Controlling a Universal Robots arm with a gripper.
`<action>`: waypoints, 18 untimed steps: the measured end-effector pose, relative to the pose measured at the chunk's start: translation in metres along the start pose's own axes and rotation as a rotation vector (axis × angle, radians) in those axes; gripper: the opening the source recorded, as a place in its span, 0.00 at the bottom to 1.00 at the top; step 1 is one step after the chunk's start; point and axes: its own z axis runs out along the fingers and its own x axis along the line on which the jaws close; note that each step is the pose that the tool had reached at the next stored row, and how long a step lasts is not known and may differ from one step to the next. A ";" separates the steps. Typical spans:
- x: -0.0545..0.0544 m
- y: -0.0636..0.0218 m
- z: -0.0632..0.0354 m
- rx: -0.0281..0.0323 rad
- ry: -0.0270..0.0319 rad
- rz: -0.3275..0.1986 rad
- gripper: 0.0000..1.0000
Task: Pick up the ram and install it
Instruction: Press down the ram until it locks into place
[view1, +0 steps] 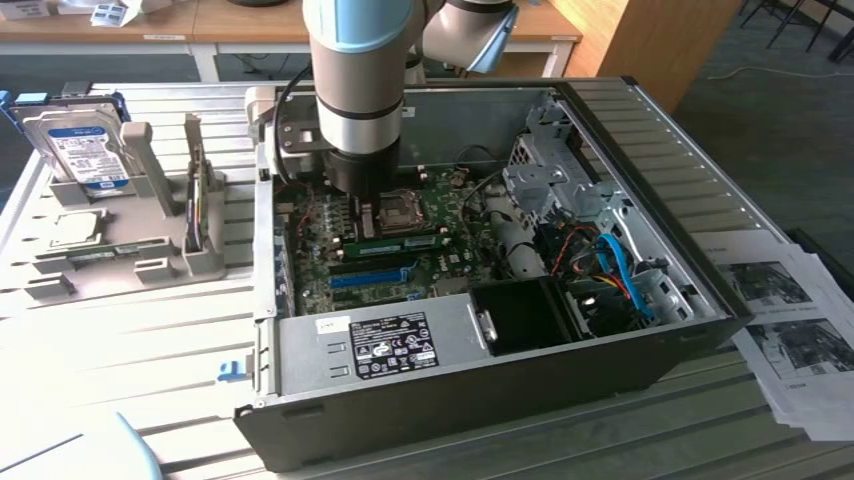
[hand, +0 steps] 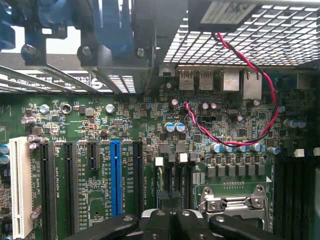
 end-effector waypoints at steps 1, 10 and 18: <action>0.000 0.0000 0.0001 -0.0001 0.0000 0.000 0.09; 0.000 0.0000 0.0005 0.0000 0.0002 0.000 0.09; 0.000 0.0000 0.0007 0.0000 0.0000 0.000 0.09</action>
